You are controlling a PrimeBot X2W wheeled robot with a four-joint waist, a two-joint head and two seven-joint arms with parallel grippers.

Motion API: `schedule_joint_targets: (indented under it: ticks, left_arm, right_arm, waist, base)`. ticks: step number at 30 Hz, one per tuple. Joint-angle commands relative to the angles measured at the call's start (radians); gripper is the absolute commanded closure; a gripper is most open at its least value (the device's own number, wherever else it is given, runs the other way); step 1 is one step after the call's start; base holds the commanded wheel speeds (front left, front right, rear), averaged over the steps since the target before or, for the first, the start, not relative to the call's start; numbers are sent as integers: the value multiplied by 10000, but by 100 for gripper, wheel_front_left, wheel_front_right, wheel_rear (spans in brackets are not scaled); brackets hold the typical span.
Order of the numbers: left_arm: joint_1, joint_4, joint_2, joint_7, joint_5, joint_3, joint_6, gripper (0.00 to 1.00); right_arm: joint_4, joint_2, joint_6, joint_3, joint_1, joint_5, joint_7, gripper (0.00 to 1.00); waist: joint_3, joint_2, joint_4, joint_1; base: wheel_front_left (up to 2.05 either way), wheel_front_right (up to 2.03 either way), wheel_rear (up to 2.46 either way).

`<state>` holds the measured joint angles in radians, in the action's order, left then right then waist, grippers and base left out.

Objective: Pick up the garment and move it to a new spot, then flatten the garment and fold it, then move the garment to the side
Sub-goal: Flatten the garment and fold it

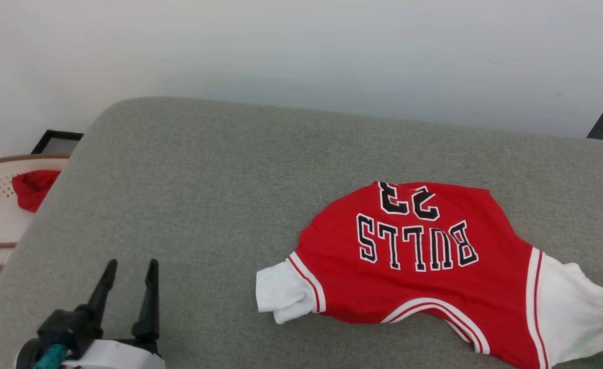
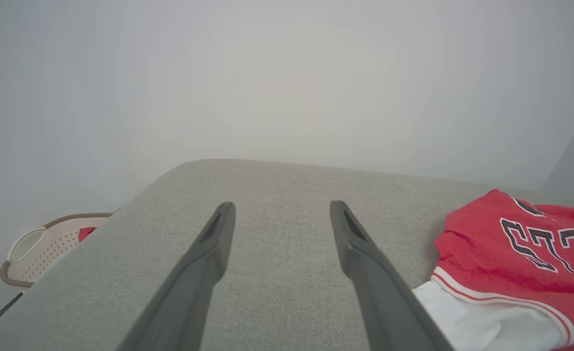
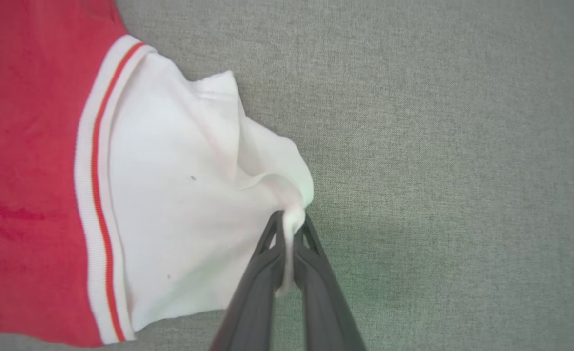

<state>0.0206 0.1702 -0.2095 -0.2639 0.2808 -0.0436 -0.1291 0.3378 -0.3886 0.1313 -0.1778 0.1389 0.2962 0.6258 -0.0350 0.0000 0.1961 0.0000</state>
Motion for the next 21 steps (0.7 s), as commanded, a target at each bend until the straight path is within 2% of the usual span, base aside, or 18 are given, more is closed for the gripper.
schedule_joint_targets:
  ticks: [1,2,8,12,16,21]
  left_arm:
    - [3,69,-119,8,94,169,-24,0]
    - [11,100,-185,8,121,276,-24,0]
    - [91,276,-568,8,547,792,-23,0]
    - [202,366,-1038,163,1022,1390,-23,0]
    - [424,145,-1673,1094,1766,2145,-24,0]
    - [875,-141,-2257,3258,3016,2761,-24,0]
  right_arm:
    - [91,110,-10,-23,-84,-146,-122,23]
    - [163,162,-10,-19,-74,-202,-168,0]
    - [231,371,-10,165,155,-207,-321,0]
    - [-115,306,-10,246,187,-88,-504,0]
    - [-860,374,-10,204,110,-104,-769,0]
    - [-1911,728,-10,193,-188,-165,-1062,0]
  waist:
    - [30,0,-42,0]
    - [45,0,-72,0]
    - [87,0,-381,0]
    - [111,0,-691,0]
    - [86,0,-1062,0]
    - [15,0,-1489,0]
  base:
    - [0,0,0]
    - [0,0,0]
    - [0,0,0]
    - [0,0,0]
    - [0,0,0]
    - [0,0,0]
